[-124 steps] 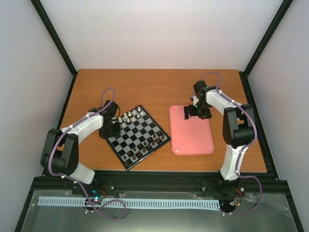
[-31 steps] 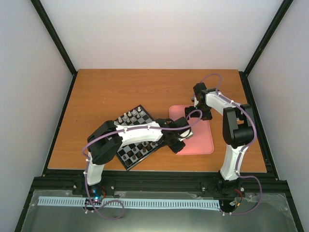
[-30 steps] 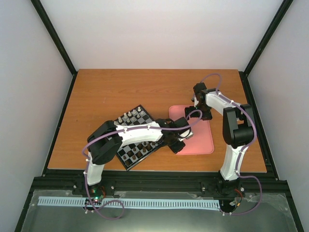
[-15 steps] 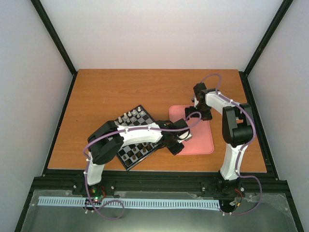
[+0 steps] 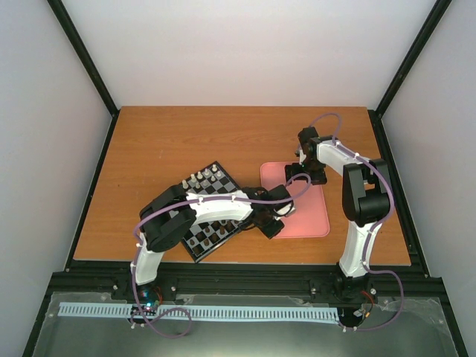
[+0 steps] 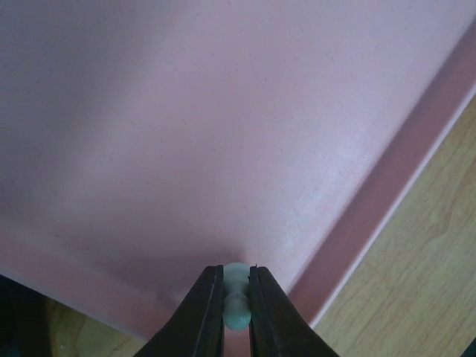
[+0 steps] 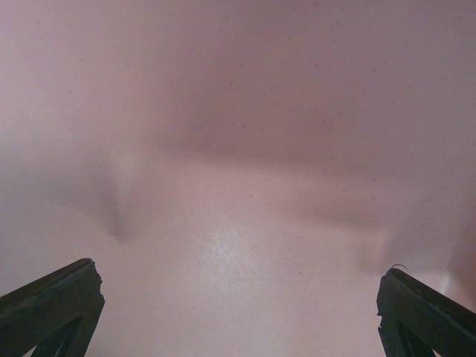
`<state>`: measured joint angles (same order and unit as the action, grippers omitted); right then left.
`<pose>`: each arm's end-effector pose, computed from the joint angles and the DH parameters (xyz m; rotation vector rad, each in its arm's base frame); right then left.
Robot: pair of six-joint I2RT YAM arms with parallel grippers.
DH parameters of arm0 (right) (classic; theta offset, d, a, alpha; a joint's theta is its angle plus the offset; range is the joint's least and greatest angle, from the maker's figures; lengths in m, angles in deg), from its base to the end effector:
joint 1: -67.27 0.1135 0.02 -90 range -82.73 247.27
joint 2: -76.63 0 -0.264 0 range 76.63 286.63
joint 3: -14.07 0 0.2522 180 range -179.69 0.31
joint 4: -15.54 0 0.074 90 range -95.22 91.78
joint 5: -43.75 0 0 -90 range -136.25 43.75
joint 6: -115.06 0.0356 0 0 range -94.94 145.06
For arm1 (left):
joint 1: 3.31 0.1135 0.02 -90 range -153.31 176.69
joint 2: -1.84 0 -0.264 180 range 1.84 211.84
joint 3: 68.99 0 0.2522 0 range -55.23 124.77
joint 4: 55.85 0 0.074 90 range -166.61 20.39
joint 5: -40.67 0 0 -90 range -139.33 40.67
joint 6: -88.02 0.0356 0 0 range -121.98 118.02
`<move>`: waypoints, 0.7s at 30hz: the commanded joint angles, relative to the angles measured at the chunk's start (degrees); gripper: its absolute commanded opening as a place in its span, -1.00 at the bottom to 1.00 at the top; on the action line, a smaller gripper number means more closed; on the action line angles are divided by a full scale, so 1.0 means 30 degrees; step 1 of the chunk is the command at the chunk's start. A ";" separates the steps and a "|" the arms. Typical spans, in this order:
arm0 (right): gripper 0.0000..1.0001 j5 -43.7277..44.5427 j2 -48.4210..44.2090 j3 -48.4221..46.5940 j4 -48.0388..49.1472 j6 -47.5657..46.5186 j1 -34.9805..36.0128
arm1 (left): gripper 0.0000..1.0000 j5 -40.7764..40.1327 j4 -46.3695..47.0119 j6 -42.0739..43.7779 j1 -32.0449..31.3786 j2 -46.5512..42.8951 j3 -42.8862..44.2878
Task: Set up the chess pieces on the board
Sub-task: Pick up the chess piece from the storage box.
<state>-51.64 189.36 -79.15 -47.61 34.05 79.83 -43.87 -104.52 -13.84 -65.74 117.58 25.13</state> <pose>0.3640 0.0845 0.1642 -0.1035 3.0266 0.1763 0.1849 -0.3615 0.1554 1.2585 2.6081 -0.4138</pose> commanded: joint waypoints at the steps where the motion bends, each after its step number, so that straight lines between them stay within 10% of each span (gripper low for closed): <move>1: 1.00 -0.0097 0.0144 -0.0320 0.0114 -0.0216 -0.0029 | -0.86 -0.0561 0.0463 -0.0099 -0.0082 0.0177 0.0379; 21: 1.00 -0.1078 0.0933 -0.1675 -0.0014 -0.0069 -0.0187 | -0.98 -0.2616 -0.7032 -0.1909 0.5886 -0.6928 0.1482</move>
<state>-53.27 190.86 -82.32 -47.85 33.86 79.52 -48.18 -116.87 -15.26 -54.55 104.79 29.91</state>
